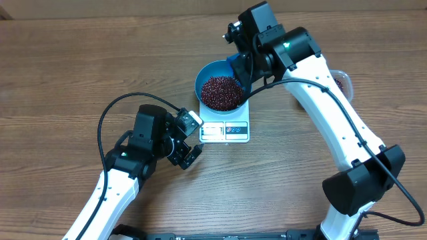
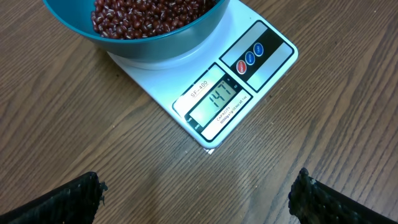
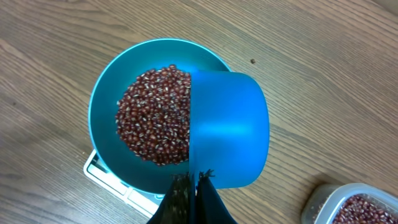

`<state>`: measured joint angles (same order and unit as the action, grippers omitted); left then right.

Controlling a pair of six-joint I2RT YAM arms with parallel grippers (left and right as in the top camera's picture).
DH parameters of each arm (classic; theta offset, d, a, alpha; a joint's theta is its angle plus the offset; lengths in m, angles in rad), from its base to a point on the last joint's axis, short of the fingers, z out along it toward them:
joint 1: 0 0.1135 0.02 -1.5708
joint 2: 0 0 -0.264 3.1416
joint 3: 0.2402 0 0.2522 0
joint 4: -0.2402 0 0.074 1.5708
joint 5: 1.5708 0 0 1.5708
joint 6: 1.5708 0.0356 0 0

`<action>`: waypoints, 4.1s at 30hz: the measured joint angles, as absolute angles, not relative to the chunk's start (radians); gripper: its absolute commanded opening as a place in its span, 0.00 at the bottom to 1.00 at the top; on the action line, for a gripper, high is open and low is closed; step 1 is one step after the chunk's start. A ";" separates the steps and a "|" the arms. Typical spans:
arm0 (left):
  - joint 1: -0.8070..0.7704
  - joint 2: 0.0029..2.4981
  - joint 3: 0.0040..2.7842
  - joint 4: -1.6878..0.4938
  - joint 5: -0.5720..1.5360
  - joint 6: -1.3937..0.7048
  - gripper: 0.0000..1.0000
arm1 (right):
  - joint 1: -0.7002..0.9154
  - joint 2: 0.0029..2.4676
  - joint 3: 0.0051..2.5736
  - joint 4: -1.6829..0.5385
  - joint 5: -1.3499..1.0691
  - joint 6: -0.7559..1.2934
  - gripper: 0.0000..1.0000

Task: Scoop item into bowl and weigh 150g on scale
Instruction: 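Keep tilting the blue scoop over the teal bowl until scale reads 150, then lift the scoop and carry it right over the clear bean tub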

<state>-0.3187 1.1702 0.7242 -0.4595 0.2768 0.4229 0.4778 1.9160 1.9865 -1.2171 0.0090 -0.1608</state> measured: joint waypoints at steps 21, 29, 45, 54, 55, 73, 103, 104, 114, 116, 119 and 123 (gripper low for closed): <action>-0.319 1.170 0.724 -0.459 0.277 0.423 1.00 | 0.409 1.916 1.987 -1.223 -0.197 -0.160 0.04; -0.319 1.170 0.724 -0.459 0.277 0.423 1.00 | 0.362 1.916 1.987 -1.223 -0.265 -0.162 0.04; -0.319 1.170 0.724 -0.459 0.277 0.423 0.99 | 0.355 1.916 1.987 -1.224 -0.284 -0.162 0.04; -0.319 1.170 0.724 -0.459 0.277 0.423 0.99 | 0.355 1.916 1.987 -1.223 -0.285 -0.161 0.04; -0.319 1.170 0.724 -0.459 0.277 0.423 0.99 | 0.355 1.916 1.987 -1.224 -0.286 -0.161 0.04; -0.319 1.170 0.724 -0.459 0.277 0.423 0.99 | 0.120 1.853 1.987 -1.246 -0.573 -0.181 0.04; -0.319 1.170 0.724 -0.459 0.277 0.423 1.00 | -0.234 1.800 1.967 -1.389 -0.270 -0.131 0.04; -0.319 1.170 0.724 -0.459 0.277 0.423 0.99 | -0.234 1.800 1.954 -1.384 -0.240 -0.121 0.04; -0.319 1.170 0.724 -0.459 0.277 0.423 1.00 | -0.155 1.800 1.890 -1.357 0.060 -0.022 0.04; -0.319 1.170 0.724 -0.459 0.277 0.423 1.00 | -0.111 1.800 1.890 -1.351 0.128 -0.009 0.04; -0.319 1.170 0.724 -0.459 0.277 0.423 1.00 | -0.046 1.800 1.889 -1.352 0.239 0.019 0.04; -0.319 1.170 0.724 -0.459 0.277 0.423 1.00 | 0.020 1.800 1.889 -1.356 0.360 0.054 0.04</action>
<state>-0.3187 1.1702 0.7242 -0.4595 0.2768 0.4229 0.0196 1.8000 1.8893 -1.3560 0.3595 0.0540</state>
